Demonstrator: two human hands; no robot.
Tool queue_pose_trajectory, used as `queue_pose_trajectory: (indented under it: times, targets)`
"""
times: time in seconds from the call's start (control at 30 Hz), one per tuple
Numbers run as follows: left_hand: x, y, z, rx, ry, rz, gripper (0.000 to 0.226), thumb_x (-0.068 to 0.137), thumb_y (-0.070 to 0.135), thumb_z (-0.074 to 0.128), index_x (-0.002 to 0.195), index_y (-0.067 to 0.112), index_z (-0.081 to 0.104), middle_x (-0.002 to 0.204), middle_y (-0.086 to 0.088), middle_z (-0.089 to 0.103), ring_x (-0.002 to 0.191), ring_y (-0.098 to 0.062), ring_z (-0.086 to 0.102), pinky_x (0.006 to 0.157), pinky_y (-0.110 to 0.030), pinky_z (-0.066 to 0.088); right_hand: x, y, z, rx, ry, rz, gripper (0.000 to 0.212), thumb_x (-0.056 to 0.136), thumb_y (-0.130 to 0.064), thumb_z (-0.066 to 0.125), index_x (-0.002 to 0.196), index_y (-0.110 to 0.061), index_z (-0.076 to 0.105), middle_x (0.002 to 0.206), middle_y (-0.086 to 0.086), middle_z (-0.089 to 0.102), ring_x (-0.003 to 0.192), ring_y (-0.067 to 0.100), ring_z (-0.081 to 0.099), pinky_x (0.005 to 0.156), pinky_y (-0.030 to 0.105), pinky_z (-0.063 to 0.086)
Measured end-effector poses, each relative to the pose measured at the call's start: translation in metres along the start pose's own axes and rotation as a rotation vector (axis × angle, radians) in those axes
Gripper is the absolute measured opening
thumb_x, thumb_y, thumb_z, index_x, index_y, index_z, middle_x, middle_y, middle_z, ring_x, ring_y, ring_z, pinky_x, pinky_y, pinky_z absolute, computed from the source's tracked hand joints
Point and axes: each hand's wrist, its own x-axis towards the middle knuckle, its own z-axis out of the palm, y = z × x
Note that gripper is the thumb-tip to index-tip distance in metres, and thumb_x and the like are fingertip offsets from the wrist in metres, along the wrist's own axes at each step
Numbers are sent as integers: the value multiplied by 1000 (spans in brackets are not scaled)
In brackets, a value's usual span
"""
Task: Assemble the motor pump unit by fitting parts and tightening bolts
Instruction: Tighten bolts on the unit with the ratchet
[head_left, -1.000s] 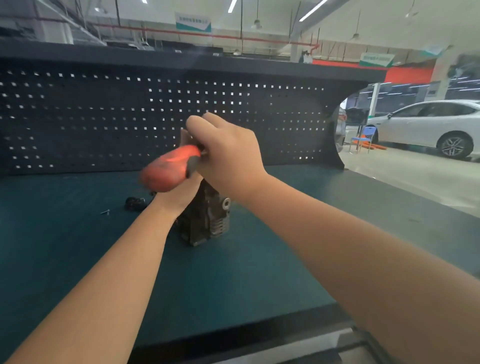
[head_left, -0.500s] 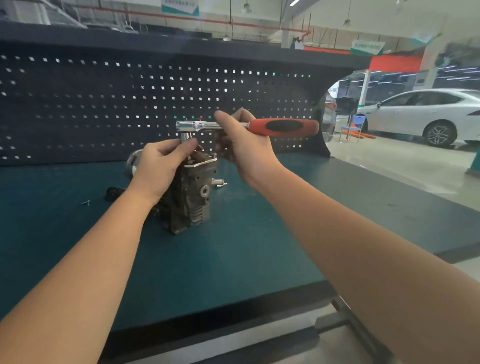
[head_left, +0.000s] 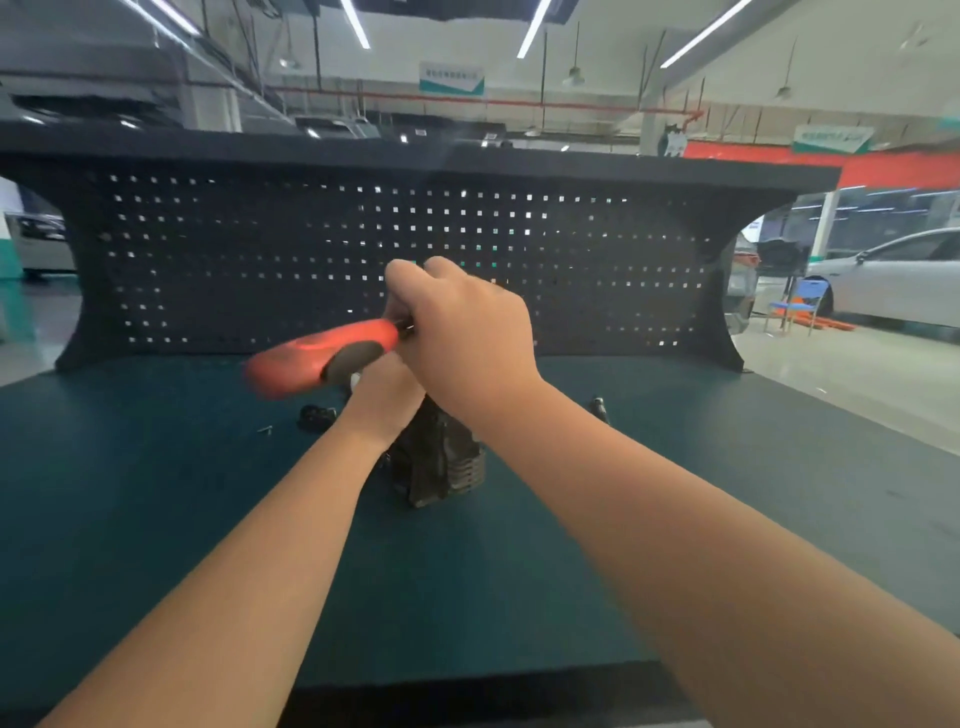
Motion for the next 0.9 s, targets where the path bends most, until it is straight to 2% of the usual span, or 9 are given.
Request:
queue_pose_trajectory:
  times: [0.17,0.23,0.3,0.37,0.43,0.5,0.67,0.8,0.9]
  targets:
    - [-6,5,0,-110,-1,16,12,94,-7,45,89,-2,54,81,-14,51,83,-22,44,65,-37,40,3,-11,10,-299,-5,-91,43,51,-22,83,65,-22,42,57,-5,28,40,16,26,42,20,14]
    - [-2,-2,-2,-49,-40,-11,16,95,-4,45,90,6,56,82,-8,52,86,-24,48,70,-33,43,1,-4,14,-171,120,-157,32,52,-16,82,62,-19,51,54,-3,31,41,17,24,43,19,14]
    - [0,-1,-1,49,-60,-41,20,98,5,48,112,10,62,96,-4,58,100,-26,57,88,-30,48,-3,6,13,45,270,-110,30,65,-14,71,60,-20,42,53,-6,32,45,18,23,44,19,12]
    - [-1,4,-1,-119,-60,-6,23,96,24,58,116,17,68,91,3,65,90,-12,60,83,-18,49,-7,15,11,288,324,93,37,75,-15,58,62,-25,25,53,-9,25,53,13,22,42,26,16]
    - [-3,7,0,-343,-92,51,15,85,41,68,86,30,78,78,6,72,76,-5,64,71,-16,50,-13,26,9,626,327,316,44,81,-14,62,58,-24,25,49,-10,33,50,8,30,44,22,26]
    - [-2,5,3,-421,-109,58,23,83,41,67,79,23,79,82,1,76,79,-10,70,72,-18,53,-22,42,12,837,362,485,41,83,-20,63,54,-25,34,46,-15,40,45,0,35,47,12,31]
    - [-1,-5,9,-430,-70,63,26,90,34,65,80,14,79,85,-2,77,84,-14,72,74,-17,52,-28,72,36,1327,366,893,40,85,-28,64,50,-24,45,44,-9,35,44,9,33,52,28,30]
    - [0,-7,12,-447,-31,95,32,83,41,66,79,12,78,82,-3,76,79,-13,71,71,-18,52,-14,59,42,1121,700,620,39,84,-30,54,55,-15,31,51,-7,32,49,6,31,48,19,28]
    - [0,-6,12,-487,-18,140,24,86,32,69,85,9,77,83,-6,76,78,-11,68,71,-20,53,-12,36,46,875,734,344,36,91,-26,44,59,-27,27,50,-12,32,47,1,31,48,18,28]
